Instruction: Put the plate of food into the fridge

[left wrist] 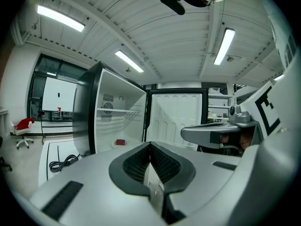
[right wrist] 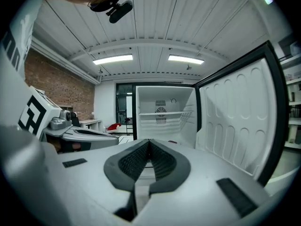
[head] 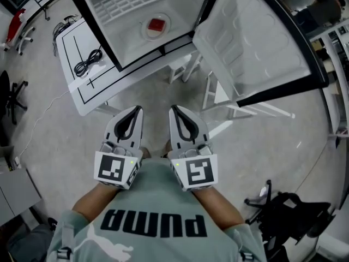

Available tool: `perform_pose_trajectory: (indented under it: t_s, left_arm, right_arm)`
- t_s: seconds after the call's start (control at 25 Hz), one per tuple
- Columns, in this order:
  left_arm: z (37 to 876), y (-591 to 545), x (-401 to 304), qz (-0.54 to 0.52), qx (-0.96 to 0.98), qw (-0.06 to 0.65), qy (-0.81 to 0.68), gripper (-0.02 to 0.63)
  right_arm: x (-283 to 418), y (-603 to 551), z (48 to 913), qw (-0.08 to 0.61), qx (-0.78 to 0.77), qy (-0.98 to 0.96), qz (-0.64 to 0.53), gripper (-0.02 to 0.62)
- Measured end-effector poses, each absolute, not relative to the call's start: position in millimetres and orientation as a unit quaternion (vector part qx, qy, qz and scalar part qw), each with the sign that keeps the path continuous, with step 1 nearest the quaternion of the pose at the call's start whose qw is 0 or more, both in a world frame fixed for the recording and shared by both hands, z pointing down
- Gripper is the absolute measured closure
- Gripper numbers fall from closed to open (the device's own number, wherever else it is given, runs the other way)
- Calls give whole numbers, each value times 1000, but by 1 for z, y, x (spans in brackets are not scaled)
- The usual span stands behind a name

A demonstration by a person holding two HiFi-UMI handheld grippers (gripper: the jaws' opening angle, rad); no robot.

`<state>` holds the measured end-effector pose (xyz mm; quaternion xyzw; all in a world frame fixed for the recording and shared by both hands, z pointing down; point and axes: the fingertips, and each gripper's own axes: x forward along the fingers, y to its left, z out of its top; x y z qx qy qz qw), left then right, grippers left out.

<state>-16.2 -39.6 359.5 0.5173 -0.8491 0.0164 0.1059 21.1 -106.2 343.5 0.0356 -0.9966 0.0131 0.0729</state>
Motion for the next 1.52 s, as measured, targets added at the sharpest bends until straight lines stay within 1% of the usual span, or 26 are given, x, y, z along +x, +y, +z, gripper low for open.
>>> perform_pose_trajectory:
  t_s: [0.36,0.56,1.52]
  left_arm:
    - [373,-8,2,13,540,112,-834,601]
    - [380,-1,8,12,540,118,-833,601]
    - [372,-5,10,16,543,103,-833,600]
  right_arm:
    - [49,-74,352,76,70,-994,21,591]
    - [57,-65,363,88,75,-993,26,592]
    - [52,-66,356,75,66,-995,20,592]
